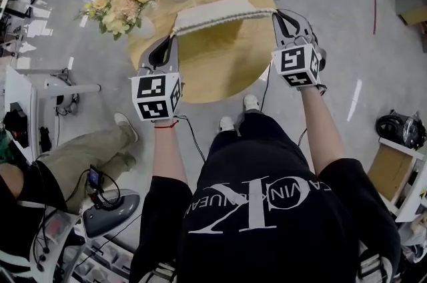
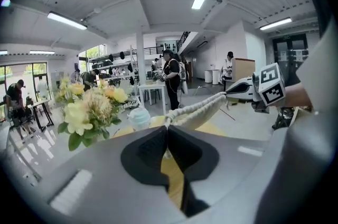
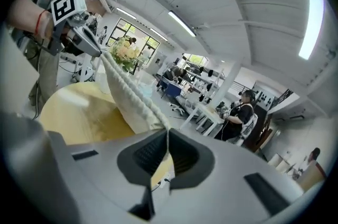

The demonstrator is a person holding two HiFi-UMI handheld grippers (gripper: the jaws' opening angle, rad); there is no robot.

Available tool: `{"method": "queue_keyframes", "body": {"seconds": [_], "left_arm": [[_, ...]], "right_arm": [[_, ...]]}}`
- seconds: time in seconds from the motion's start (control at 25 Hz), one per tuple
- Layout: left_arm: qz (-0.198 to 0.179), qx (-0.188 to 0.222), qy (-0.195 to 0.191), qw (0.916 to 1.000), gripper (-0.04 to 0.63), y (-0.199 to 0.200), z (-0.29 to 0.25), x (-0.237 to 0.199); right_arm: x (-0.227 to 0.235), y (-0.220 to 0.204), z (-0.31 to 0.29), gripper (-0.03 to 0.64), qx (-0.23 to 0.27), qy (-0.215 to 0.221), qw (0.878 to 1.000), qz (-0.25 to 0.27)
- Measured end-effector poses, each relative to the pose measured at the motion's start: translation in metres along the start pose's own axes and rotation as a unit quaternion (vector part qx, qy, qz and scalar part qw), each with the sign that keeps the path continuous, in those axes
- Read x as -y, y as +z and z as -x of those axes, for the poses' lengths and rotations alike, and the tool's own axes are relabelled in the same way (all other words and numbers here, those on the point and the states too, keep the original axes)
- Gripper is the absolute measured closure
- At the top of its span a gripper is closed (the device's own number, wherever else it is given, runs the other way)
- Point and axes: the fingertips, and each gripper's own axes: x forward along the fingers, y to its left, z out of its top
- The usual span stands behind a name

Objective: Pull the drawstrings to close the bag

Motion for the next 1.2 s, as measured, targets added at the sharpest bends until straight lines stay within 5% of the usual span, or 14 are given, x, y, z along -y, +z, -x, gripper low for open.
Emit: {"method": "queue_keyframes", "body": {"seconds": [0.28,0.52,0.92,1.2], "left_arm": [[-0.046,0.013,0.051,0.9976,0.58,0.031,0.023,-0.026],[-0.033,0.032,0.113,0.9925,0.58,0.04,0.034,-0.044],[-0.033,0.073,0.25,0.965,0.58,0.051,0.061,-0.062],[-0.032,0.092,0.266,0.9591,0.583,0.065,0.074,-0.06]], "right_arm": [[0.031,0.022,-0.006,0.597,0.031,-0.002,0.999,-0.009],[0.04,0.046,-0.012,0.597,0.054,-0.013,0.998,-0.042],[0.064,0.066,-0.007,0.597,0.08,-0.078,0.988,-0.109],[0.092,0.065,0.004,0.597,0.099,-0.114,0.979,-0.136]]}}
